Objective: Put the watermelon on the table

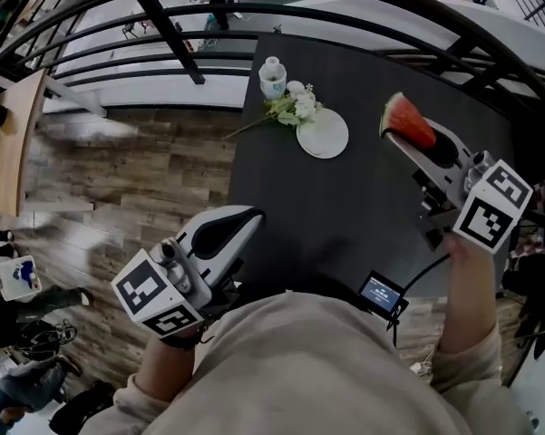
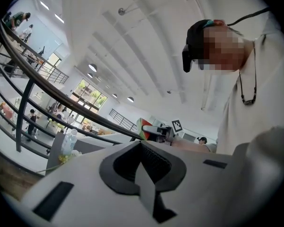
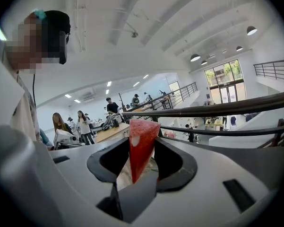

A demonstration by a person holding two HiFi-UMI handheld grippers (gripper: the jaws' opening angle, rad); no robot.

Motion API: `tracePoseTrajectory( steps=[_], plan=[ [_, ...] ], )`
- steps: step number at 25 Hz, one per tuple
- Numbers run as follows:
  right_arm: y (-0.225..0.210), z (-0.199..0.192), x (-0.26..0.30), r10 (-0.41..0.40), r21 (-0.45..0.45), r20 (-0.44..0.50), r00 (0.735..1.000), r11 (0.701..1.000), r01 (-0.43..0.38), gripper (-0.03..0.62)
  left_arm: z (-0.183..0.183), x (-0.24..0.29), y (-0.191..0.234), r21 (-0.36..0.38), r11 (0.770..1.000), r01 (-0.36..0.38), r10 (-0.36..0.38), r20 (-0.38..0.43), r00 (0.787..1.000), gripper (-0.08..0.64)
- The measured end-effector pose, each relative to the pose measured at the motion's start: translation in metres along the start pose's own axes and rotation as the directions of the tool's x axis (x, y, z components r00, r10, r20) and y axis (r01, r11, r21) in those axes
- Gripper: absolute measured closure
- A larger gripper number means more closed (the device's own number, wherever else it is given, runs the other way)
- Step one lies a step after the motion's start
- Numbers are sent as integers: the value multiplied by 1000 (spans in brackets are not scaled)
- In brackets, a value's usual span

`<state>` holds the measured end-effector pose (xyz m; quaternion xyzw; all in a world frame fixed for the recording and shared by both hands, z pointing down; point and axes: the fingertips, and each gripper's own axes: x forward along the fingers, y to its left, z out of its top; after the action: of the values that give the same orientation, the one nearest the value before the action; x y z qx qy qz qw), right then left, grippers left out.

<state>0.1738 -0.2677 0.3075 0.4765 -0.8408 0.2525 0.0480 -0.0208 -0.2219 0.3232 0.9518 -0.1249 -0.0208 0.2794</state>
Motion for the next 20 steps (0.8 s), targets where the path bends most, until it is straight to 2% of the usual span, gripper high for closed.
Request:
tracePoseTrajectory(
  steps=[13,20],
  plan=[
    [-47,-33,54,19,28,-78,997,999,-16,411,-20,-22,5,-35,995,-91,92,28,995,555],
    [-74,-63,77,-9,50,-147,989,999,16,411,-25,-31,7,-57,991,-123,125,20,992,555]
  ],
)
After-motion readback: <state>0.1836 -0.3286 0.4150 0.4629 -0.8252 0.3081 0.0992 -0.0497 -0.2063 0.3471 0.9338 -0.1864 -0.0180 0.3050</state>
